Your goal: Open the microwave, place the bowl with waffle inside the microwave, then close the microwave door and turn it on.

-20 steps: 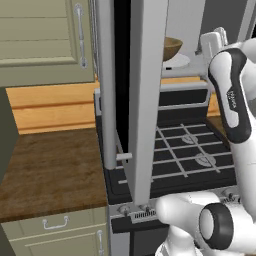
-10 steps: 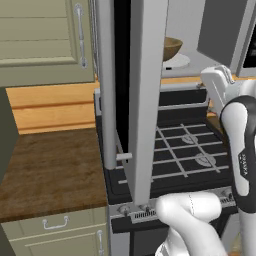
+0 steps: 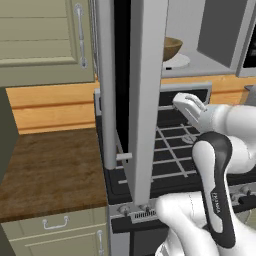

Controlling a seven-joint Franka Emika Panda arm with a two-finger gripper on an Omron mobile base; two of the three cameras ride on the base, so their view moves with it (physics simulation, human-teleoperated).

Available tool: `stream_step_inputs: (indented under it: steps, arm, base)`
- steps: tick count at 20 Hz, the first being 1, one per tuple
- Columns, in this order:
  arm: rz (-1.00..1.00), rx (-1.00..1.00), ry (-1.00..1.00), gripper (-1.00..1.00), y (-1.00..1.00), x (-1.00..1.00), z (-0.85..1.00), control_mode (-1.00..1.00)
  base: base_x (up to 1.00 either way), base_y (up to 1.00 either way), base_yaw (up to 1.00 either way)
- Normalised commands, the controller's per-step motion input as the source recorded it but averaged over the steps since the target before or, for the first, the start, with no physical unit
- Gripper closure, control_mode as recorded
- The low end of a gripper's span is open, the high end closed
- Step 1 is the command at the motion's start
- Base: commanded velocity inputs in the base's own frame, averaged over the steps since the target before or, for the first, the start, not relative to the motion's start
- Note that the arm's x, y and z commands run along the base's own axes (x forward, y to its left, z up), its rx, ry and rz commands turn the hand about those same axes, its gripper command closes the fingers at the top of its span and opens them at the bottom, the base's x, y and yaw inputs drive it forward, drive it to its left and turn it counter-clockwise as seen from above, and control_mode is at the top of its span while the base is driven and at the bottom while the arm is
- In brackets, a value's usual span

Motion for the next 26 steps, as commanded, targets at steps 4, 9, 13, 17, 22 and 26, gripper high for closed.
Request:
stream_step_inputs:
  steps: [4,9,13,17,22,26]
  arm:
    - [0.0,-0.27,-0.15,-1.0,0.68,0.0,-0.42,-1.0]
    - [0.0,-0.26,-0.14,-1.0,0.59,0.0,-0.39,-1.0]
    - [0.01,-0.2,-0.21,-1.0,0.35,0.13,-0.42,-1.0]
    - [0.0,-0.09,-0.27,-1.0,0.05,0.49,-0.27,-1.0]
    - [0.01,-0.07,-0.28,-1.0,0.01,0.48,-0.31,-1.0]
    - [0.0,-0.09,-0.14,-1.0,0.32,0.06,-0.23,-1.0]
  base:
    - [0.0,0.0,0.0]
    - [0.0,0.0,0.0]
    - [0.0,0.0,0.0]
    - [0.0,0.0,0.0]
    - [0.0,0.0,0.0]
    - [0.0,0.0,0.0]
